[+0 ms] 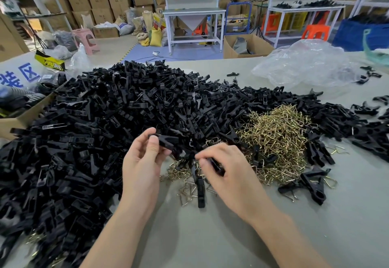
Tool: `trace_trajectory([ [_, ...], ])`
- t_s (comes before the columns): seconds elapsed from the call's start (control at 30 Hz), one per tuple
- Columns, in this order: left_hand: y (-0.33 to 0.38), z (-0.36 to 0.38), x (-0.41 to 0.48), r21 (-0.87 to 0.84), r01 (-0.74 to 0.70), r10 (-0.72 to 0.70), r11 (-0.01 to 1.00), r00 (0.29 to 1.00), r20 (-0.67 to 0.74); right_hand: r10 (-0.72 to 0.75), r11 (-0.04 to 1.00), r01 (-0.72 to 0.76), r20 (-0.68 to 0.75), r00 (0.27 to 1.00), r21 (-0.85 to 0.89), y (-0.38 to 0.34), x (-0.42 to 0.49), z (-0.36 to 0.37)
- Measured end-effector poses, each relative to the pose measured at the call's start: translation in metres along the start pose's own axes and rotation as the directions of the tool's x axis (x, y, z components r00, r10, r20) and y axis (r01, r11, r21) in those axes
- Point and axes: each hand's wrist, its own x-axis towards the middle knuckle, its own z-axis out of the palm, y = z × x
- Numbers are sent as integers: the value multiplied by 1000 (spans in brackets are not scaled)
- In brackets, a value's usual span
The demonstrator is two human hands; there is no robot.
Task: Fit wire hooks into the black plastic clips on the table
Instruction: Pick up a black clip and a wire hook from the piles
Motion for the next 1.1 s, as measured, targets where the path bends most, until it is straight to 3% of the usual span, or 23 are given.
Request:
trace_trajectory([
  [0.1, 3, -2, 1, -2, -1, 0, 1000, 999, -49, -97, 957, 146, 200, 975, -251, -4, -7, 11],
  [0.2, 3, 0, -1, 20, -11, 12, 1000, 999, -45, -43, 944, 144, 322, 946, -296, -4, -10, 18],
  [0.47, 1, 4, -3, 36, 10, -10, 999, 1000, 2, -47, 976, 102, 271, 961, -191, -2, -8, 20],
  [0.67, 1, 4, -4, 27, 32, -32, 999, 999, 24, 62, 990, -76, 114, 992, 121, -13, -3, 4],
  [0.77, 0, 5, -6, 20, 38, -39, 999, 999, 31, 133, 942, -163, 121, 984, 293, -14, -1, -4],
  [0.93, 0, 6, -7, 30, 47, -48, 998, 998, 46, 99, 963, -139, 175, 980, 232, -14, -1, -1],
  [1.03, 1, 7, -7, 30, 54, -55, 998, 997, 53, 72, 981, -95, 138, 988, 170, -13, -2, 1],
  [1.1, 0, 8, -8, 28, 58, -59, 998, 996, 62, 114, 968, -127, 71, 991, 216, -13, -2, 0],
])
